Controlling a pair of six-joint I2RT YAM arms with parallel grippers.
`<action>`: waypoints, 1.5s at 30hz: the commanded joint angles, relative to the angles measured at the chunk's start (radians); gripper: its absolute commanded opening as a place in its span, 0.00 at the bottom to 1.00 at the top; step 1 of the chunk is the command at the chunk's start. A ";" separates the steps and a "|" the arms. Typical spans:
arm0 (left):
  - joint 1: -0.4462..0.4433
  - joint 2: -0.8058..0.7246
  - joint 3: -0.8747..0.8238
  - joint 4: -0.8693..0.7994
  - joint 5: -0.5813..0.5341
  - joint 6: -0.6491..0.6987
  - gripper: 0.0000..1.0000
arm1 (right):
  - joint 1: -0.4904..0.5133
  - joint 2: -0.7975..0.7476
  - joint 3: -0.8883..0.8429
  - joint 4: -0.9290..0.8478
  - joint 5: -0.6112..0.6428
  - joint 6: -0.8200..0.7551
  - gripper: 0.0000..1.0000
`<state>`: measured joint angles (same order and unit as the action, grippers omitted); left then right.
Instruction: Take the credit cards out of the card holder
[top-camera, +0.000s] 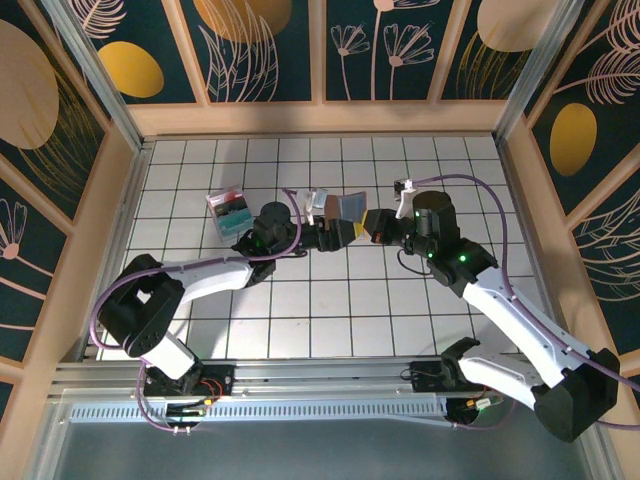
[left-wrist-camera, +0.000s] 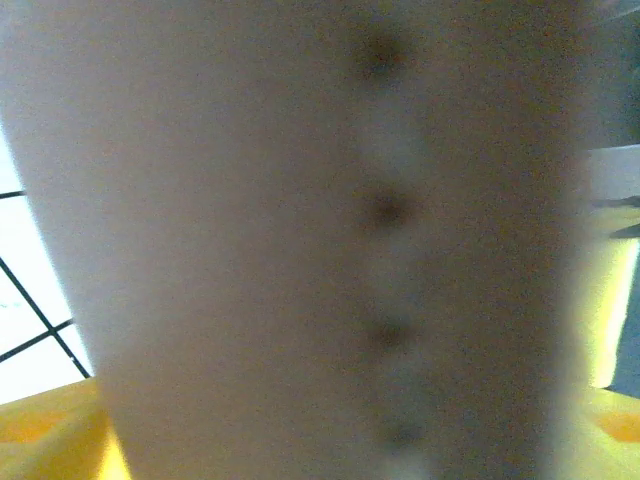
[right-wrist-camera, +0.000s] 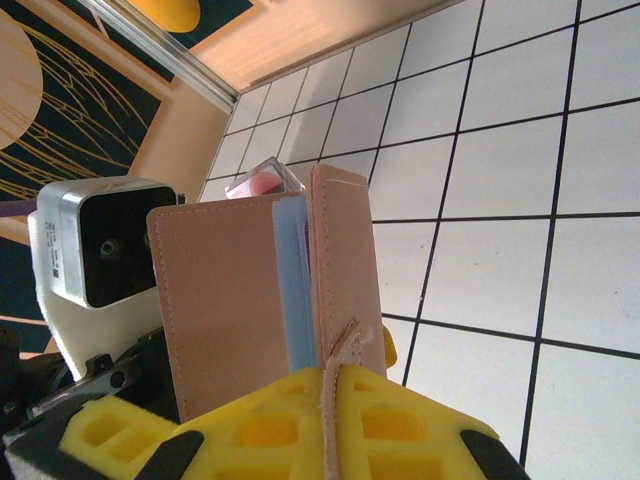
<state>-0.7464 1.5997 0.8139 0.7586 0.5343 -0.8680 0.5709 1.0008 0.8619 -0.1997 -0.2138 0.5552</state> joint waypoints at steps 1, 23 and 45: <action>0.000 0.014 0.034 0.025 -0.004 0.005 0.82 | 0.012 0.002 0.026 0.010 -0.007 -0.012 0.00; -0.001 -0.033 -0.005 0.059 0.026 0.010 0.58 | 0.013 -0.018 0.020 0.011 0.028 -0.028 0.07; 0.000 -0.084 -0.030 0.144 0.065 -0.023 0.62 | -0.018 -0.032 -0.052 0.111 -0.049 -0.012 0.00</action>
<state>-0.7387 1.5684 0.7849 0.8055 0.5423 -0.8948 0.5552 0.9749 0.8299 -0.1196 -0.2379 0.5392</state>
